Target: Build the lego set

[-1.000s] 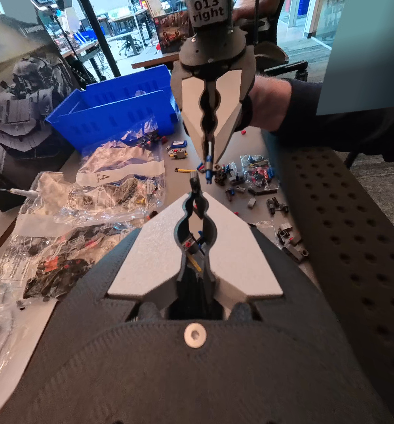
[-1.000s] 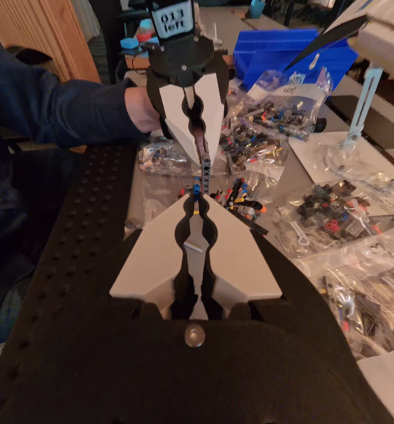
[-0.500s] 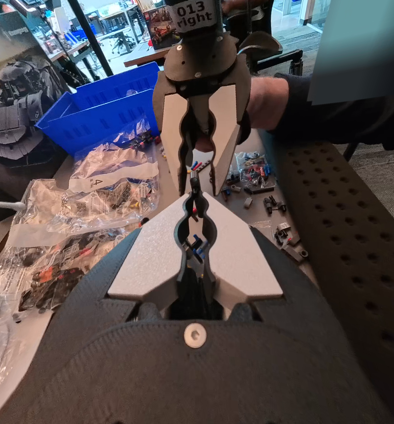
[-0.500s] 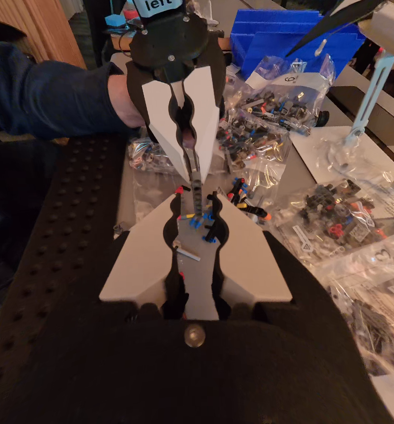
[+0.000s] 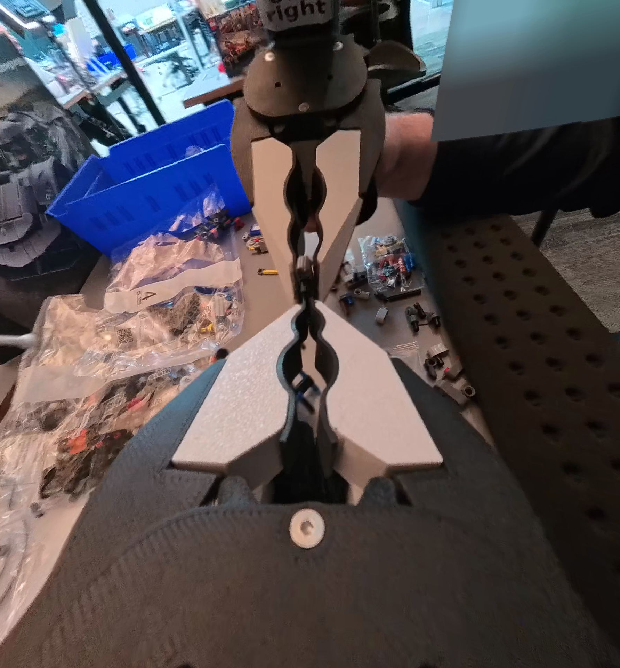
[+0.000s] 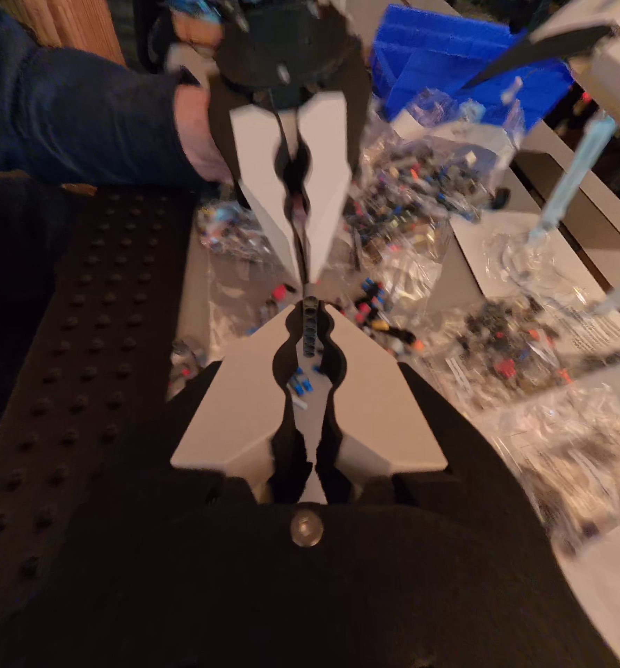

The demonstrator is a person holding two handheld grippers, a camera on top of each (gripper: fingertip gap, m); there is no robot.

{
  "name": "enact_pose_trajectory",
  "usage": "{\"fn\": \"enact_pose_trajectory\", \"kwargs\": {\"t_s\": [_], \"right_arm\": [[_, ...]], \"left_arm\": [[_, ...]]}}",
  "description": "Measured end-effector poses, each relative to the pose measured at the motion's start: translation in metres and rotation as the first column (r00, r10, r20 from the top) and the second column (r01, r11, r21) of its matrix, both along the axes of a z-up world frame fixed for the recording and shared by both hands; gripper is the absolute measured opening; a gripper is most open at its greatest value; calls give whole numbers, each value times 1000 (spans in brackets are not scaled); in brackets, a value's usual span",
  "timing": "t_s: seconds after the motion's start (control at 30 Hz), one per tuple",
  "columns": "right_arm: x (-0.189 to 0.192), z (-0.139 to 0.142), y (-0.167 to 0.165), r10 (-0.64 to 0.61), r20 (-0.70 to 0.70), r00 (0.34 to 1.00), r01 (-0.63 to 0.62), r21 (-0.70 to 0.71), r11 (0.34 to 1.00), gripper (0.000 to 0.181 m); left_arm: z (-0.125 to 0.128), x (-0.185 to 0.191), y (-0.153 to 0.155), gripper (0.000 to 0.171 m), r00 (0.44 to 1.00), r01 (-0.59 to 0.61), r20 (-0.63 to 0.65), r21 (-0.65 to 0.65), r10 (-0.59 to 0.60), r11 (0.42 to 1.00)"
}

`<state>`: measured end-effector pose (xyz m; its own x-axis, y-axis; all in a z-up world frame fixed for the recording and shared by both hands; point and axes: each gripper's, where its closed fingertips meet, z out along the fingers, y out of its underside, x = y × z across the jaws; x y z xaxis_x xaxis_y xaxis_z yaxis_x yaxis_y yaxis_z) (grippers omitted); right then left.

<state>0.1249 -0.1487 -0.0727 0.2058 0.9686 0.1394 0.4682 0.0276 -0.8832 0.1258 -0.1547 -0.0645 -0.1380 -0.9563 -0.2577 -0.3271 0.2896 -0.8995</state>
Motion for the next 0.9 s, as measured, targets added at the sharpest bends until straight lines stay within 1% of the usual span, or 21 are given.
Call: {"fn": "enact_pose_trajectory", "kwargs": {"t_s": [0.03, 0.07, 0.1, 0.13, 0.2, 0.23, 0.27, 0.3, 0.33, 0.4, 0.43, 0.47, 0.5, 0.63, 0.8, 0.9], "right_arm": [[12, 1, 6, -40, -12, 999, 40, 4, 999, 5], [18, 13, 4, -33, -93, 995, 31, -27, 999, 5], [18, 22, 2, -16, -140, 990, 12, -28, 1000, 5], [15, 21, 3, -19, -125, 992, 16, -25, 1000, 5], [4, 8, 1, 1, -59, 998, -3, -33, 999, 5], [2, 4, 0, 6, -35, 999, -7, -19, 1000, 5], [2, 5, -1, 9, -49, 999, -10, -18, 1000, 5], [2, 8, -1, 14, -75, 997, -16, -26, 1000, 5], [3, 10, -1, 12, -83, 997, -14, -23, 1000, 5], [0, 9, -2, 20, -75, 997, -21, -21, 1000, 5], [-3, 6, -3, 26, -62, 998, -27, -19, 999, 5], [-4, 5, -3, 28, -51, 998, -29, -10, 1000, 5], [-4, 3, -3, 25, -41, 999, -25, -8, 1000, 5], [-2, 7, -3, 27, -55, 998, -27, -4, 1000, 5], [-4, 7, -8, 50, -42, 998, -49, 26, 998, 5], [-4, 5, -9, 51, -26, 998, -50, 34, 998, 5]], "left_arm": [[9, -9, 6, 0, 999, -18, 39, -19, 19, 1000], [26, -18, 12, 0, 992, -30, 119, -67, 38, 997], [34, -24, 17, 0, 987, -41, 153, -78, 53, 996], [28, -22, 17, 0, 992, -42, 116, -55, 48, 998], [13, -8, 4, 0, 998, 0, 66, -41, 3, 999], [12, -4, 0, 0, 998, 12, 64, -36, -10, 999], [14, -3, 0, 0, 997, 14, 72, -40, -11, 999], [15, -4, 3, 4, 997, 2, 75, -52, 1, 999], [14, -4, 7, 12, 997, -17, 72, -55, 21, 998], [10, -1, 1, 17, 998, 6, 55, -52, -3, 999], [6, 2, 2, 22, 999, -7, 39, -36, 8, 999], [2, 5, 3, 22, 1000, -19, 18, -24, 20, 1000], [1, 6, 0, 16, 1000, -4, 18, -30, 4, 1000], [3, 7, -4, 8, 999, 20, 40, -55, -18, 998], [7, 6, -8, 9, 997, 50, 60, -101, -44, 994], [6, 7, -8, 8, 997, 47, 57, -100, -41, 994]]}}
